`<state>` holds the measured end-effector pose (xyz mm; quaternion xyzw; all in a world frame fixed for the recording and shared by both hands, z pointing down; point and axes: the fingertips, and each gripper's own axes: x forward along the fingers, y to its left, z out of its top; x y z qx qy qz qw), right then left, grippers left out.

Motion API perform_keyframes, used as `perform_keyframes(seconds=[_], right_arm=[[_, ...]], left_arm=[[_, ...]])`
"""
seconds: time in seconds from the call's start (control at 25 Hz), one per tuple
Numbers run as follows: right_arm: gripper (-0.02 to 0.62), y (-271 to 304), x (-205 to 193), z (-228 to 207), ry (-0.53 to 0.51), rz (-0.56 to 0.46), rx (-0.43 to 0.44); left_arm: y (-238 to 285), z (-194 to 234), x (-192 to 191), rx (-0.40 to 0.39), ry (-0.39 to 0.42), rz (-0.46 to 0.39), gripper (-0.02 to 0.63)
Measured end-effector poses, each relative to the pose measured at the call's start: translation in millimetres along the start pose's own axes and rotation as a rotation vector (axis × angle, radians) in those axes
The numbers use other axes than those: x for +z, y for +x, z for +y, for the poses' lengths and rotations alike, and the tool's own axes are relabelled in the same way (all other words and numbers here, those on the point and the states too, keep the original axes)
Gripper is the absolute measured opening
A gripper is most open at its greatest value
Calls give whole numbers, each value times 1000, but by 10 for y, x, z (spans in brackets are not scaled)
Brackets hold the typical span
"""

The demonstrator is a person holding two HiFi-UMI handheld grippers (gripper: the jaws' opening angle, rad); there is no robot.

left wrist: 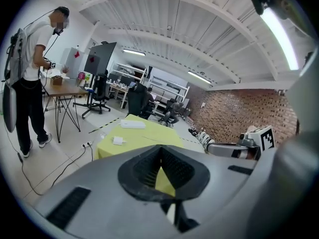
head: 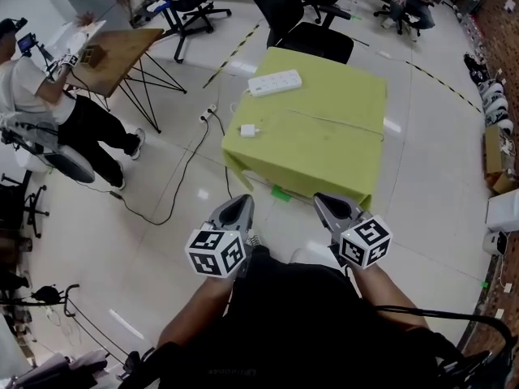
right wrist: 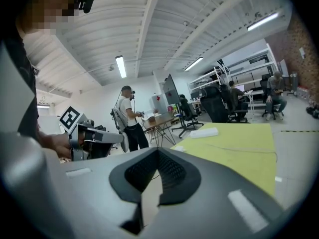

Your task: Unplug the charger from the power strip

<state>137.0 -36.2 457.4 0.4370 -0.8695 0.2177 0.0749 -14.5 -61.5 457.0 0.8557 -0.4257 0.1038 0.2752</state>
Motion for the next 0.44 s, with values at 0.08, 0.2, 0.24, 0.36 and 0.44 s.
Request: perform_keyframes(seconds=[0.08,0.2,0.24,0.36,0.44], right_arm=[[1,-34,-6,-42,12,-7,-15],[2,-91,-6,-72,13,-21,-29],[1,-102,-2,-74,9,-23,-30],[0,-144,-8,-91,2,-25,-33],[2,-181,-24,-111,5,-26,-35]], left_arm=[[7,-58,26,-14,14,-1,5],[28,-101,57,-24,29,-9,5],[36,-102,61,-24,31,-11,5],[53,-130,38,-26,33,-7,5],[67,-172,10,-30,37,-2,5]])
